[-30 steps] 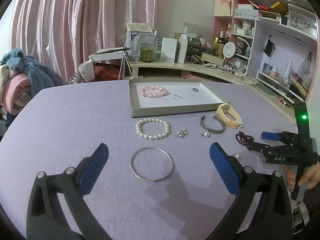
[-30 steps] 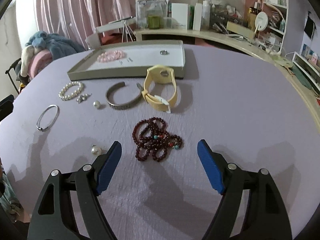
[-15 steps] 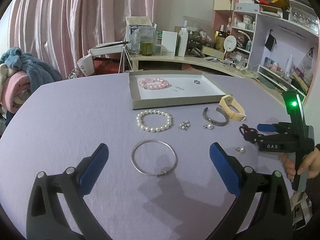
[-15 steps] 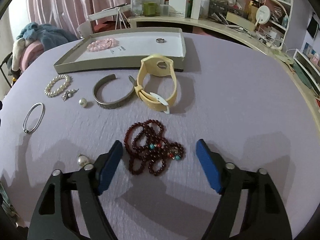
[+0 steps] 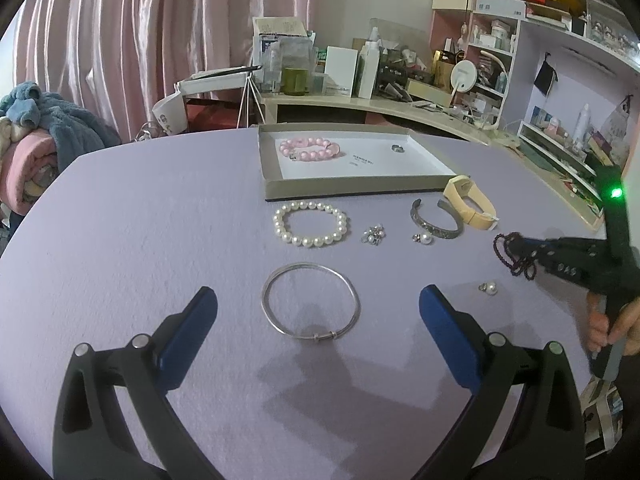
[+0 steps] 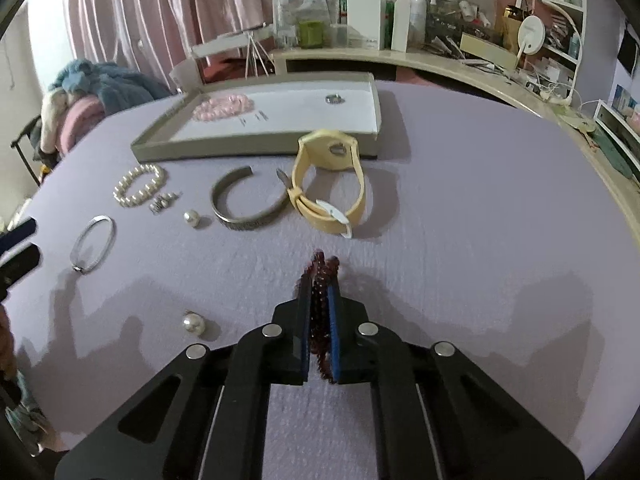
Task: Organize jewelry
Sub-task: 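Grasp the dark red bead bracelet with the right tool, then grasp the silver bangle with the left tool while the right tool lifts the red beads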
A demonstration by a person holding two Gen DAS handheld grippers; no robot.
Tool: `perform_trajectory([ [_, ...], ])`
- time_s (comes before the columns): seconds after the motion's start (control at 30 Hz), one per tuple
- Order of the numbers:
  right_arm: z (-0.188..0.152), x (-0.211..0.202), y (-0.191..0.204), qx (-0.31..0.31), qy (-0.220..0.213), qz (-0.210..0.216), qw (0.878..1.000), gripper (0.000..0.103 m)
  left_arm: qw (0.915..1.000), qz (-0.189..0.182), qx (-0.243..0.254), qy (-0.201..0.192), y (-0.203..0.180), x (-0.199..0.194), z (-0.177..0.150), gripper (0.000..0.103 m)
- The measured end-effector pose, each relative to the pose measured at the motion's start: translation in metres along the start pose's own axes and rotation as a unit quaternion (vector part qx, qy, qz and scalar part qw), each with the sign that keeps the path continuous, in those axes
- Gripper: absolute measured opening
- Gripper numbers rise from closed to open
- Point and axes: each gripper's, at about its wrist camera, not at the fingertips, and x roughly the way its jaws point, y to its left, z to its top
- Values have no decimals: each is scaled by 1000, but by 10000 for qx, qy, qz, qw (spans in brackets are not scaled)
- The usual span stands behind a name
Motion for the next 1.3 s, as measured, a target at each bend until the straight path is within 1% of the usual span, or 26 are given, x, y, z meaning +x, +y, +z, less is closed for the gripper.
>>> perform_trajectory([
  [0.23,9,-14,0,42,-251,66,9997,7,9999,85,-32,145,-1,9,0,101],
  [0.33,11,-16,-1,106,-299,126,9994,7,9993,261,-57,254,-3,18,2,101],
  [0.4,12,-20,-2,126,-342,162,9992,7,9982,442,-45,405,-5,28,5,101],
  [0.53,16,-30,-3,148,-478,207,9985,7,9959,534,-142,711,-3,44,7,101],
  [0.63,19,-35,-4,160,-550,229,9981,7,9927,688,-249,957,0,57,7,101],
  [0.73,21,-37,-5,187,-586,267,9977,7,9905,655,-374,1152,2,68,5,101],
  [0.77,21,-37,-6,193,-587,274,9977,7,9897,666,-393,1205,2,70,5,100],
  [0.83,21,-36,-7,203,-576,285,9977,7,9891,778,-281,1216,-3,73,5,100],
  [0.9,21,-35,-7,218,-567,294,9977,7,9888,824,-274,1216,-6,75,6,100],
  [0.93,21,-34,-7,230,-562,308,9977,7,9887,844,-289,1206,-7,76,7,97],
  [0.97,21,-34,-7,240,-560,324,9976,7,9888,870,-310,1169,-7,76,8,88],
  [1.0,20,-34,-8,252,-561,338,9975,7,9893,875,-304,1125,-8,75,10,82],
  [1.03,20,-34,-8,261,-562,351,9975,7,9897,882,-288,1090,-9,74,12,71],
  [1.13,20,-35,-8,293,-576,395,9971,7,9898,842,-272,1115,-10,75,14,71],
  [1.23,22,-40,-10,313,-635,436,9965,7,9909,708,-332,1097,-7,70,14,71],
  [1.3,25,-44,-10,321,-689,453,9961,7,9927,602,-383,974,-6,60,18,71],
])
